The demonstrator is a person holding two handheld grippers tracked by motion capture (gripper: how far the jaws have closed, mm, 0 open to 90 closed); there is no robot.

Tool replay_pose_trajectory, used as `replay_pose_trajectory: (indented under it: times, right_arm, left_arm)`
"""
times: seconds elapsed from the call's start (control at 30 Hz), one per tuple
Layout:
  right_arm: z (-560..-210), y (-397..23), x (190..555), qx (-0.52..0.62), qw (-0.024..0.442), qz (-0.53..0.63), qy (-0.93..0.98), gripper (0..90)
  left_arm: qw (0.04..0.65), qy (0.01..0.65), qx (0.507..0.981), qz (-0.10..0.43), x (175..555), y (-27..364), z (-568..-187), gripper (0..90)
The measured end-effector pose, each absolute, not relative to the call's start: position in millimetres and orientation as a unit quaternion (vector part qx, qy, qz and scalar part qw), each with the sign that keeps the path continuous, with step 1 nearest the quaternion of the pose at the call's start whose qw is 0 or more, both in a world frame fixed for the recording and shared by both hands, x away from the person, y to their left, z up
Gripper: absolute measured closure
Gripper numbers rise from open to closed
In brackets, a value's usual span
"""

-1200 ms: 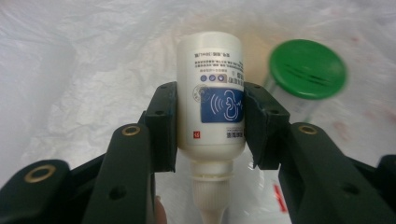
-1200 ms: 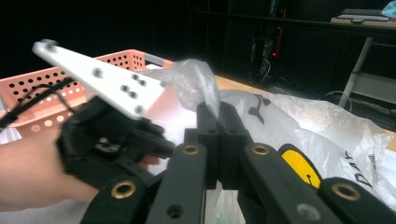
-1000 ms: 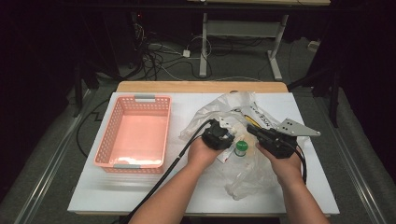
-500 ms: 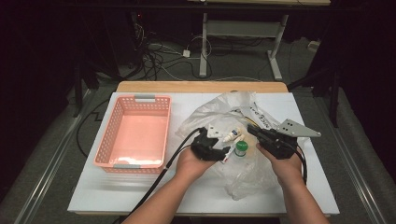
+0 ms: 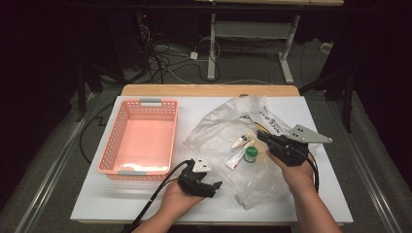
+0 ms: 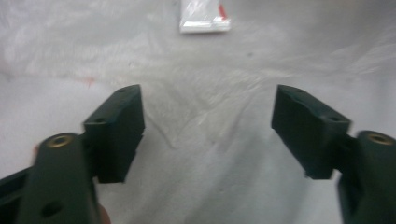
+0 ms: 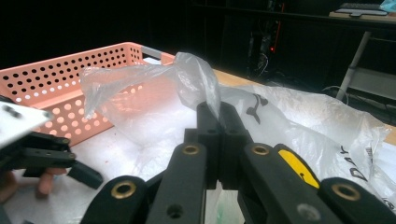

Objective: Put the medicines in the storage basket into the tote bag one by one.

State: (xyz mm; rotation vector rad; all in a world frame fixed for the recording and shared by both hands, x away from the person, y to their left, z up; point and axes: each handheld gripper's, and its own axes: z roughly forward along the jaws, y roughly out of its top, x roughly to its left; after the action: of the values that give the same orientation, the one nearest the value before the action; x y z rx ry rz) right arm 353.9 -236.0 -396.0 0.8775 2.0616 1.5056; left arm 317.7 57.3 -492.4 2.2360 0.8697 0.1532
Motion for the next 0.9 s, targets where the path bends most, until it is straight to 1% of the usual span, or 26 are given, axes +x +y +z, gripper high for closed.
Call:
replay_pose_trajectory:
  times: [0.03, 0.07, 0.1, 0.13, 0.2, 0.23, 0.27, 0.33, 0.5, 0.57, 0.67, 0.7, 0.8, 0.83, 0.9]
  right_arm:
    - [-396, -236, 354, 0.316, 0.220, 0.544, 0.746, 90.0]
    - [-396, -236, 354, 0.317, 0.220, 0.544, 0.745, 90.0]
    - [-397, -236, 354, 0.317, 0.219, 0.543, 0.746, 90.0]
    - [-397, -235, 354, 0.318, 0.219, 0.542, 0.746, 90.0]
    - [-398, -235, 355, 0.317, 0.219, 0.541, 0.747, 90.0]
    - [-398, -235, 355, 0.319, 0.217, 0.541, 0.748, 90.0]
    - [-399, -235, 355, 0.316, 0.217, 0.541, 0.749, 90.0]
    - [-399, -234, 355, 0.317, 0.216, 0.540, 0.749, 90.0]
    - [-399, -234, 354, 0.316, 0.217, 0.538, 0.751, 90.0]
    - [-399, -234, 353, 0.318, 0.216, 0.538, 0.750, 90.0]
    - [-398, -235, 352, 0.319, 0.218, 0.539, 0.748, 90.0]
    - [-398, -236, 352, 0.319, 0.219, 0.539, 0.748, 90.0]
    - [-399, -238, 352, 0.322, 0.218, 0.539, 0.748, 90.0]
    - [-399, -238, 352, 0.322, 0.218, 0.538, 0.748, 90.0]
    - [-399, -239, 352, 0.322, 0.219, 0.537, 0.748, 90.0]
  left_arm:
    - [0.364, 0.342, 0.864, 0.061, 320, 57, -492, 17.4]
    - [0.362, 0.351, 0.860, 0.075, 325, 55, -491, 14.1]
    - [0.360, 0.357, 0.858, 0.082, 330, 54, -490, 12.7]
    - [0.360, 0.362, 0.856, 0.084, 335, 53, -490, 12.5]
    - [0.338, 0.387, 0.855, 0.074, 350, 47, -494, 4.0]
    - [0.338, 0.387, 0.855, 0.072, 354, 45, -494, 2.0]
    - [0.331, 0.391, 0.855, 0.076, 357, 40, -494, 0.7]
    - [0.315, 0.383, 0.864, 0.090, 358, 33, -494, 1.4]
    - [0.333, 0.375, 0.860, 0.099, 352, 36, -494, 20.0]
    - [0.343, 0.361, 0.861, 0.098, 348, 36, -493, 29.9]
    - [0.360, 0.326, 0.870, 0.085, 340, 35, -493, 61.2]
    - [0.363, 0.320, 0.871, 0.081, 339, 35, -493, 69.0]
    - [0.367, 0.307, 0.875, 0.073, 339, 35, -493, 85.4]
    - [0.366, 0.305, 0.876, 0.077, 338, 35, -493, 87.5]
    - [0.367, 0.305, 0.875, 0.079, 337, 35, -493, 88.1]
